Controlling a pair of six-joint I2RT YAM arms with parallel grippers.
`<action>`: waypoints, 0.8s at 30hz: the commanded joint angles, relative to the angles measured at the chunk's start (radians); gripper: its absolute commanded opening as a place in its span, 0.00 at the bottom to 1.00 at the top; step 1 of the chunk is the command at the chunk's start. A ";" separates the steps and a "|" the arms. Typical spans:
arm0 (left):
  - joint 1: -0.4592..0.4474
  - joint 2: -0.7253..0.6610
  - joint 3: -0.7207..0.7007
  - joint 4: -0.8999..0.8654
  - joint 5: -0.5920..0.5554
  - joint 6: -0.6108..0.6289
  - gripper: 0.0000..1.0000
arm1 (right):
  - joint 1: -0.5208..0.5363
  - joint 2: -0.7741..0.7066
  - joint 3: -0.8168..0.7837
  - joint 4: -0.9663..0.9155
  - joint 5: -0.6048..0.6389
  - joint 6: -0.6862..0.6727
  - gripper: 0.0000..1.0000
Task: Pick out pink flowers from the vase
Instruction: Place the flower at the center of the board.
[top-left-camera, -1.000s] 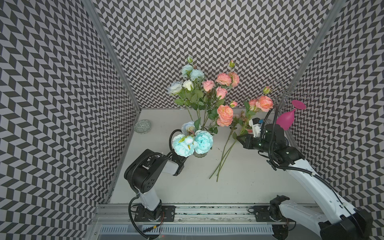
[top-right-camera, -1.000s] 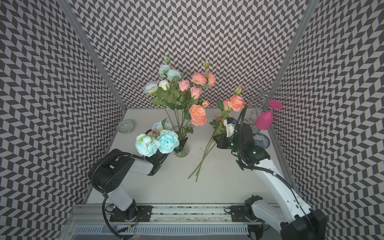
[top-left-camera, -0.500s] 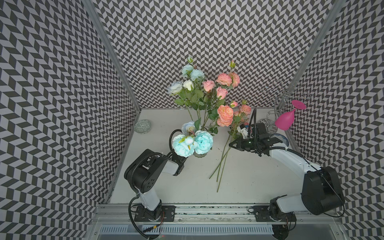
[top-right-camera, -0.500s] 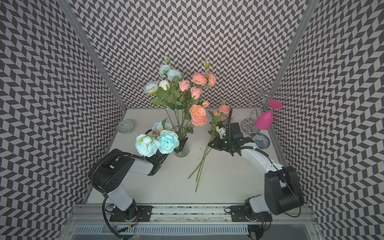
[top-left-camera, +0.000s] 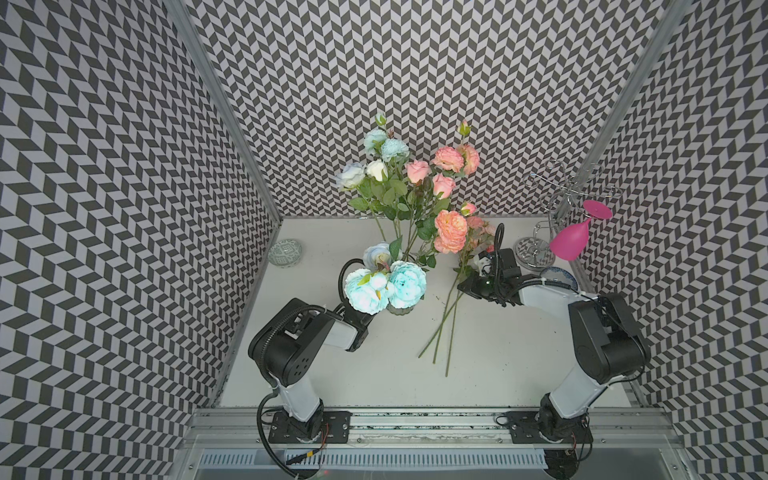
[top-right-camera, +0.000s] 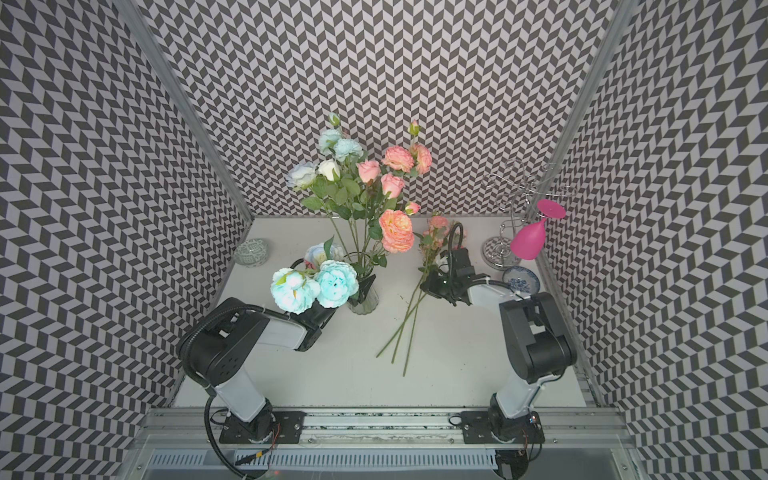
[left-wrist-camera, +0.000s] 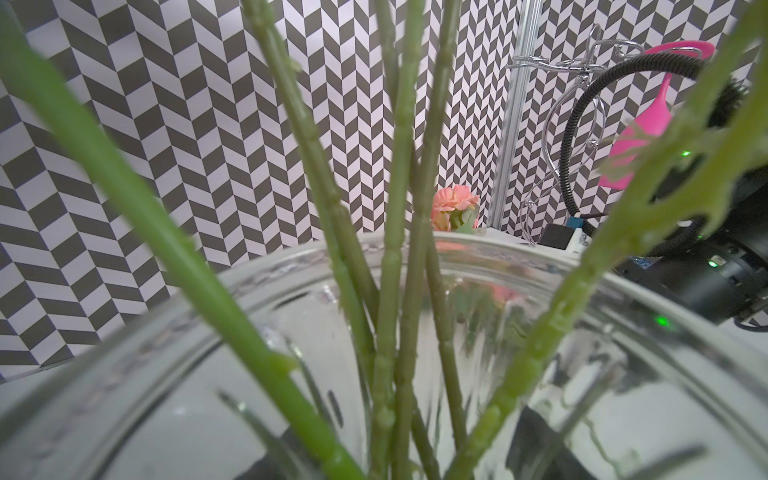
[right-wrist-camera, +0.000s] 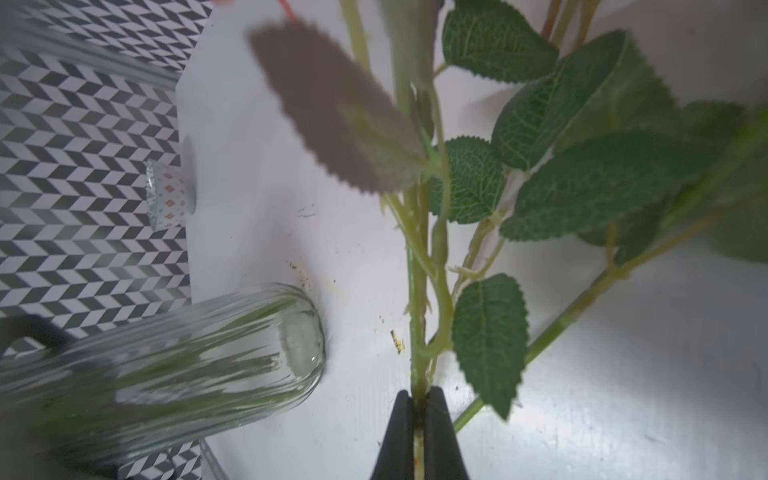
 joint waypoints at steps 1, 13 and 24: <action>-0.006 0.004 -0.017 -0.147 0.004 -0.023 0.00 | -0.004 -0.004 0.024 0.085 0.128 0.017 0.11; -0.007 0.009 -0.018 -0.142 -0.004 -0.023 0.00 | 0.034 -0.231 -0.091 0.241 0.134 -0.079 0.38; -0.006 0.018 -0.020 -0.141 -0.003 -0.020 0.00 | 0.337 -0.516 -0.270 0.566 0.143 -0.229 0.40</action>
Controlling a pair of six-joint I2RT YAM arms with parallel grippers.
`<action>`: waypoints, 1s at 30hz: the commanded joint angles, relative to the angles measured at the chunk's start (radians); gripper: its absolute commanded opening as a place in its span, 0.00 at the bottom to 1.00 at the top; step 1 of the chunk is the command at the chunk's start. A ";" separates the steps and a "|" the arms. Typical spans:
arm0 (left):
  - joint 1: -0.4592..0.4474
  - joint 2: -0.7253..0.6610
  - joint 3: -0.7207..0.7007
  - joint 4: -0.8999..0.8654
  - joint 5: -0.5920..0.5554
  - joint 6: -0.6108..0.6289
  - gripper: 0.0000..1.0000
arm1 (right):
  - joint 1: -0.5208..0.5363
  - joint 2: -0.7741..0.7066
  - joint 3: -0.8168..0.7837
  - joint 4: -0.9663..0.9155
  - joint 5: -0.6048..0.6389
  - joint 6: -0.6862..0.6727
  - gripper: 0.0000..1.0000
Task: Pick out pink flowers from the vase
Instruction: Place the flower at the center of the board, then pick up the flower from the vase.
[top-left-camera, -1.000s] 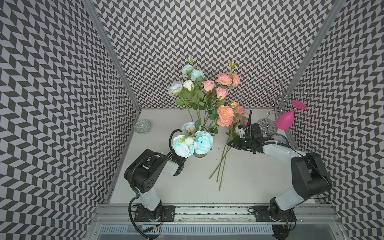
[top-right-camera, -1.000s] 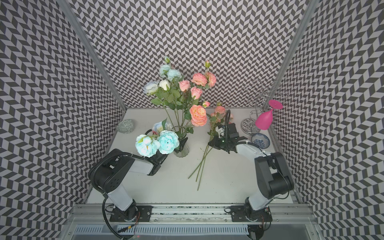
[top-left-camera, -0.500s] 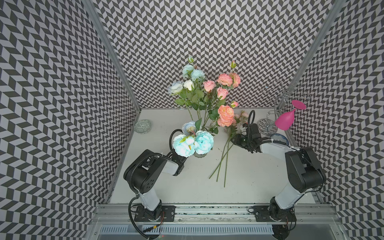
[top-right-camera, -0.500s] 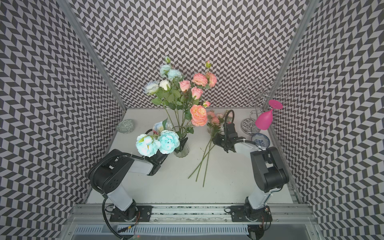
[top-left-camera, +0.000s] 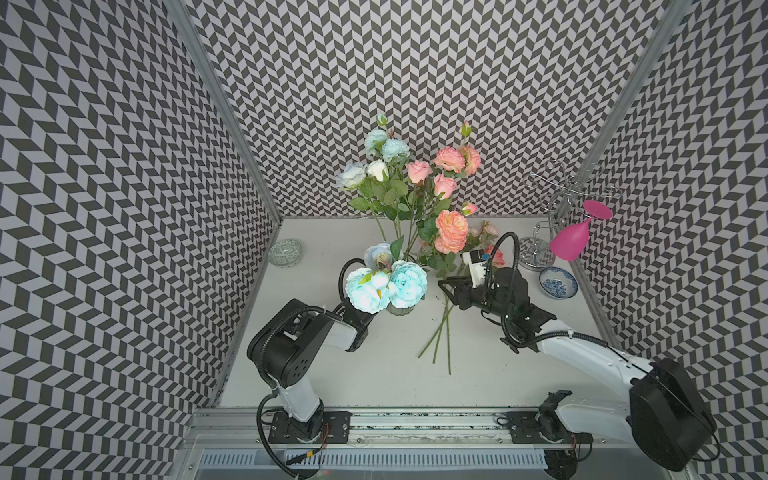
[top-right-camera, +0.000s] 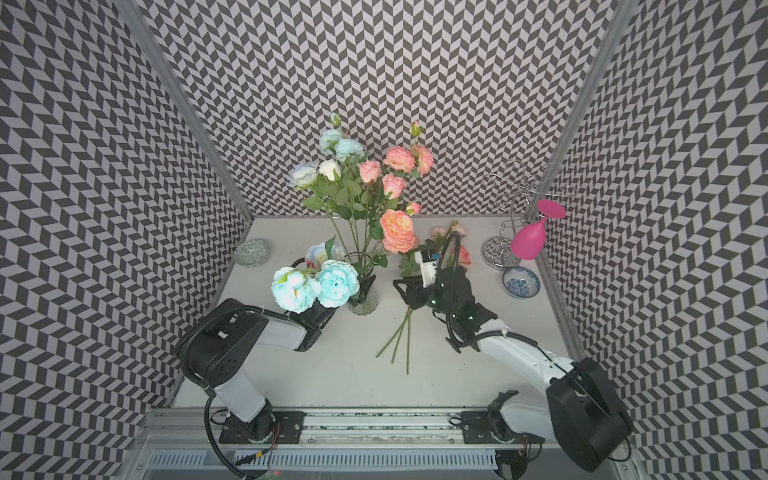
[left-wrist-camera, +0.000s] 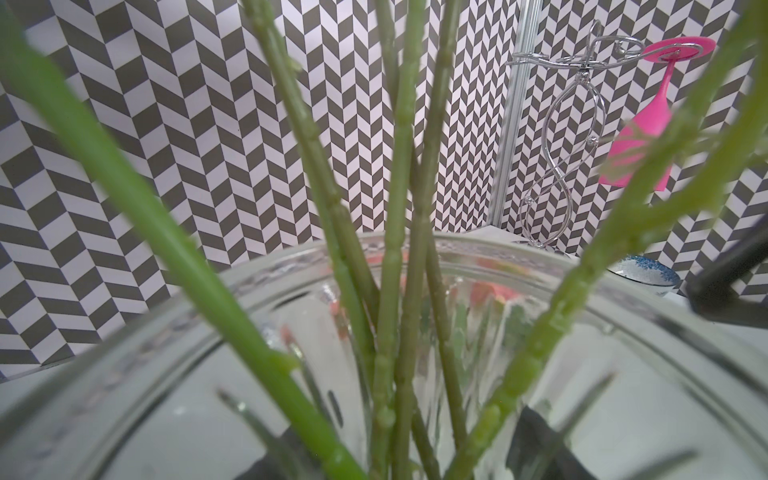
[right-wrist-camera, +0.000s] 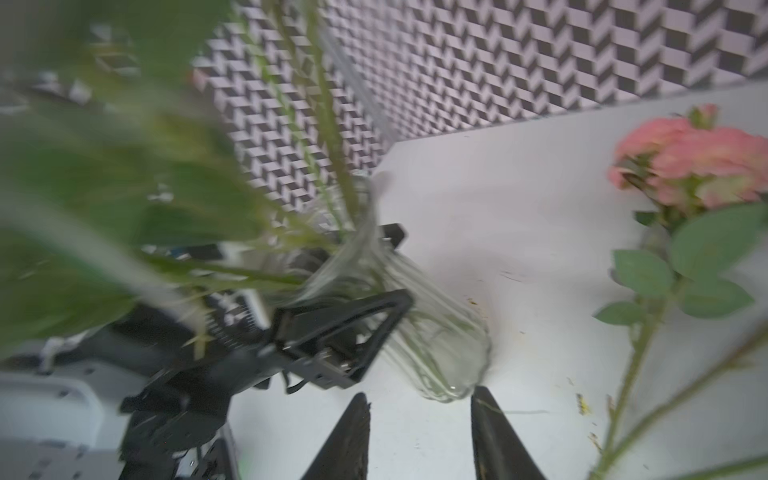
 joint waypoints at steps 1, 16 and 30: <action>-0.005 0.027 -0.019 -0.124 -0.002 -0.022 0.00 | 0.036 -0.027 0.025 0.136 0.034 -0.071 0.41; -0.006 0.019 -0.024 -0.122 0.001 -0.023 0.00 | 0.089 0.114 0.147 0.227 0.073 -0.076 0.59; -0.005 0.018 -0.029 -0.118 -0.003 -0.016 0.00 | 0.104 0.305 0.298 0.292 0.076 -0.065 0.42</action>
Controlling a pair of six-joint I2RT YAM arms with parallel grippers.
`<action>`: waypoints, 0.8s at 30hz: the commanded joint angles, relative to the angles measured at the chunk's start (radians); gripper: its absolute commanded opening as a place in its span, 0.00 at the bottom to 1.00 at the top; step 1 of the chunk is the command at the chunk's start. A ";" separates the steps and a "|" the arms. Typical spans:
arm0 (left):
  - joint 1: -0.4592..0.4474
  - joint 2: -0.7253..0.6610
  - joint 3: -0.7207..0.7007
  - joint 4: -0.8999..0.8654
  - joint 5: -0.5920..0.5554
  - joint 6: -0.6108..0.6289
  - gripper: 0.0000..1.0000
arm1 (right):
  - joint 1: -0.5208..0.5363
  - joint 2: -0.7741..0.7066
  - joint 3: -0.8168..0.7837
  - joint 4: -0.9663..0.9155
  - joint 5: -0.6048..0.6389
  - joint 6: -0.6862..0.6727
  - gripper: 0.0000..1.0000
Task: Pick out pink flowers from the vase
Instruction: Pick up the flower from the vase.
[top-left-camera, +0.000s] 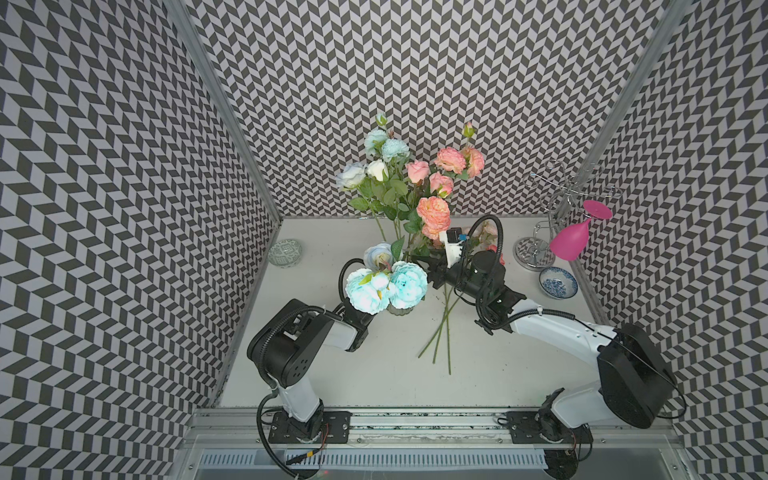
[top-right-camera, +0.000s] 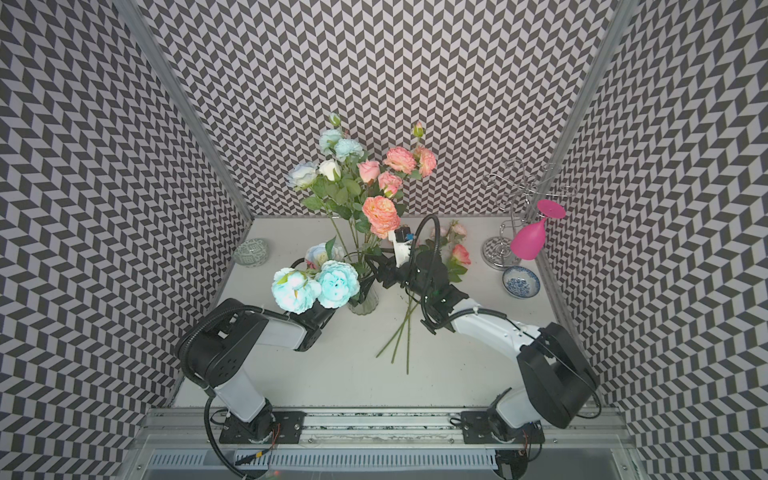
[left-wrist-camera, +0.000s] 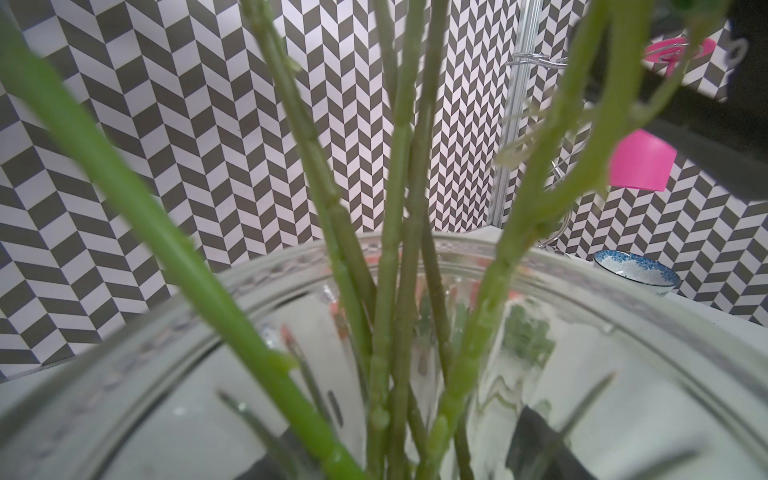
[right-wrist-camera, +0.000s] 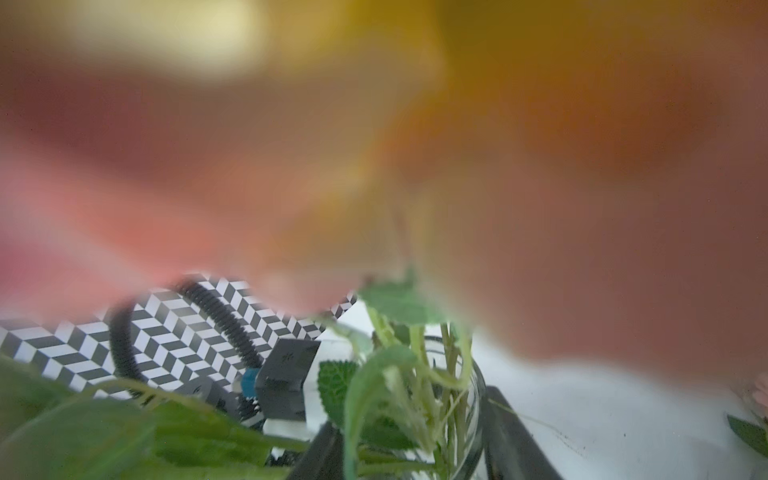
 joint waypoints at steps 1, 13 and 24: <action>-0.006 0.016 -0.030 -0.118 -0.003 -0.016 0.00 | 0.012 0.042 0.043 0.081 0.000 0.005 0.40; -0.004 0.016 -0.031 -0.126 -0.011 -0.010 0.00 | 0.018 0.040 0.046 0.069 0.020 0.030 0.10; 0.004 0.024 -0.032 -0.121 -0.013 -0.046 0.00 | 0.020 -0.137 -0.004 -0.019 0.059 -0.010 0.05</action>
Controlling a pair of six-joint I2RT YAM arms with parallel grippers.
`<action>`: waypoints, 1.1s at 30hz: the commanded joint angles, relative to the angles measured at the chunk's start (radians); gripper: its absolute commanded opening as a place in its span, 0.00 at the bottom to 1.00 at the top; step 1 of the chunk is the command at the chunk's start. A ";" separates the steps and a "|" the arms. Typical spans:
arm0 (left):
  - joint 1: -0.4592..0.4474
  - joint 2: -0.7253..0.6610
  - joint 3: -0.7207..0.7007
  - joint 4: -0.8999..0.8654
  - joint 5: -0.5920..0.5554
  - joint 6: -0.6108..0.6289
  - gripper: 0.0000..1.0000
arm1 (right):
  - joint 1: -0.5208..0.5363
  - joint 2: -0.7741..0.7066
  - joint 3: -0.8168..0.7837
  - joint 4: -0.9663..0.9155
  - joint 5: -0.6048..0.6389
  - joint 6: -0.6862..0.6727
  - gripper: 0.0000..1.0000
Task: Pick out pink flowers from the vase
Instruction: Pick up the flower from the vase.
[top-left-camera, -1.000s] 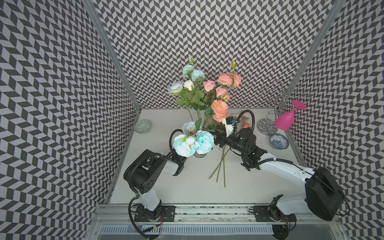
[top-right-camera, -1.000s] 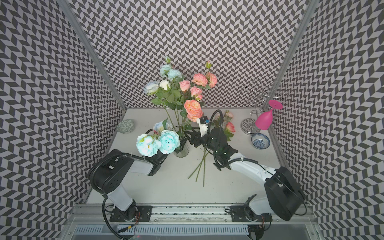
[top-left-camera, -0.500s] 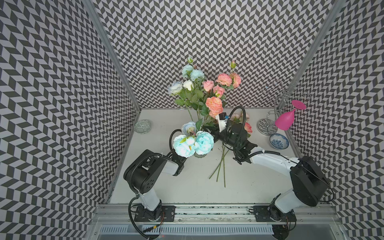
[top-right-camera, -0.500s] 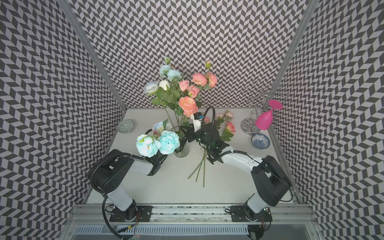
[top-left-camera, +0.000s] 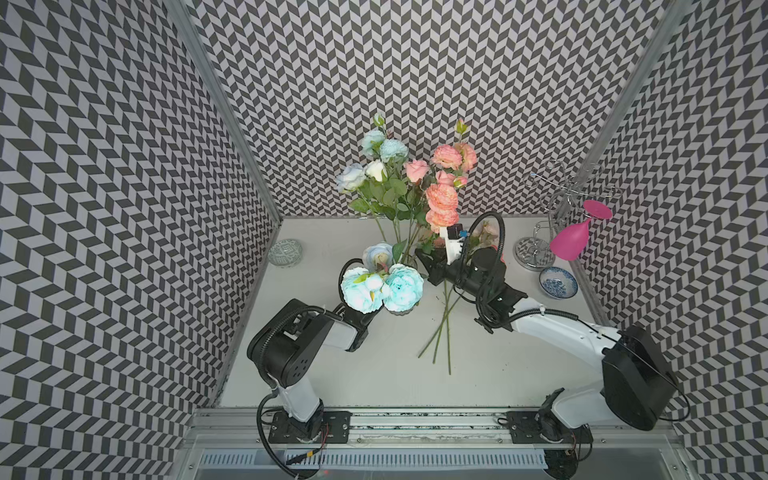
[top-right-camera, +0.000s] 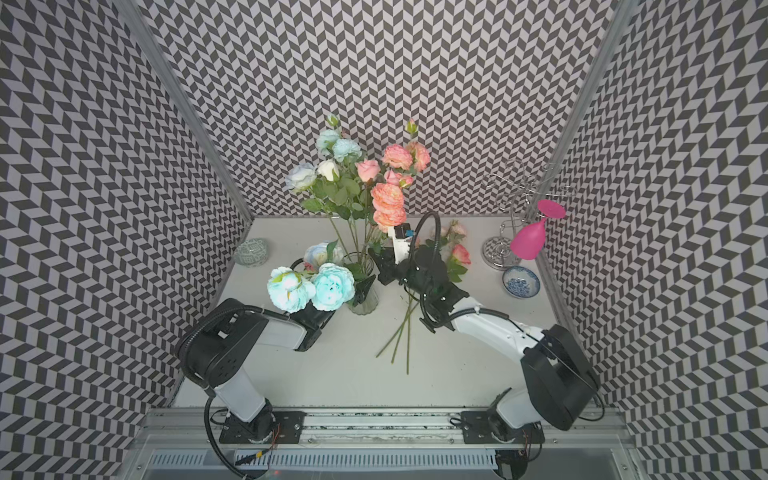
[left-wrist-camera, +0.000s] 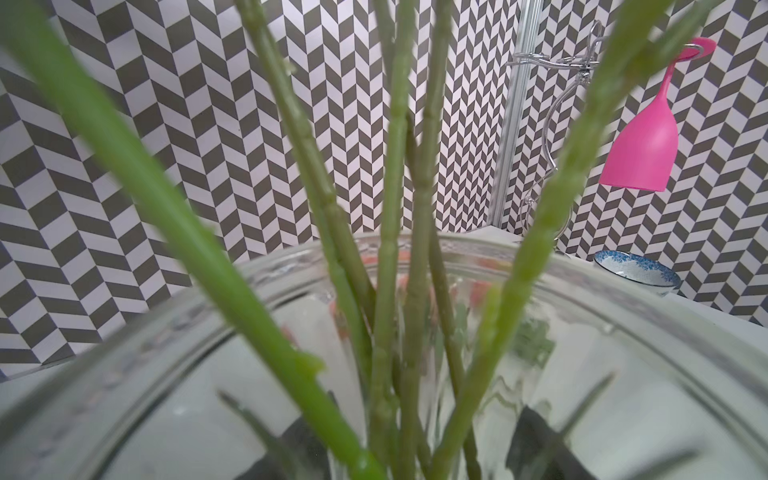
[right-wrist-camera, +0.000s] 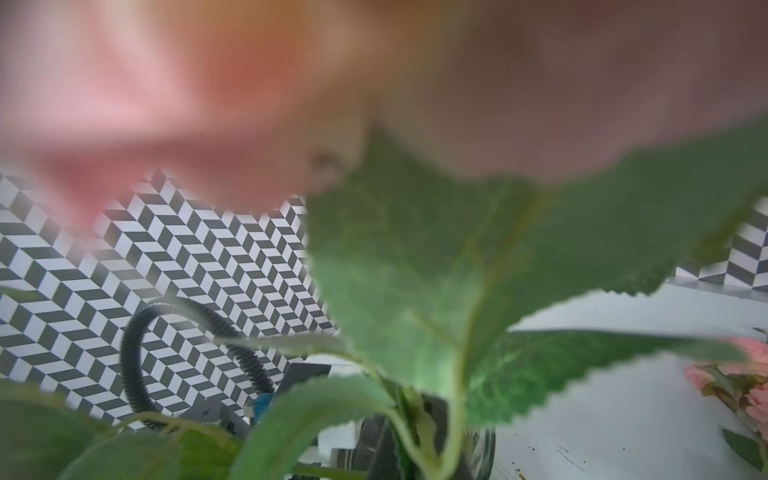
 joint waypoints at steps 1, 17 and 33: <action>0.004 0.026 -0.029 -0.123 -0.007 -0.042 0.00 | 0.007 -0.083 -0.015 0.019 0.026 -0.022 0.05; 0.006 0.033 -0.029 -0.129 -0.009 -0.047 0.00 | 0.008 -0.324 -0.026 -0.113 0.130 -0.097 0.03; 0.016 0.046 -0.032 -0.114 -0.006 -0.056 0.00 | 0.006 -0.507 0.075 -0.314 0.218 -0.125 0.00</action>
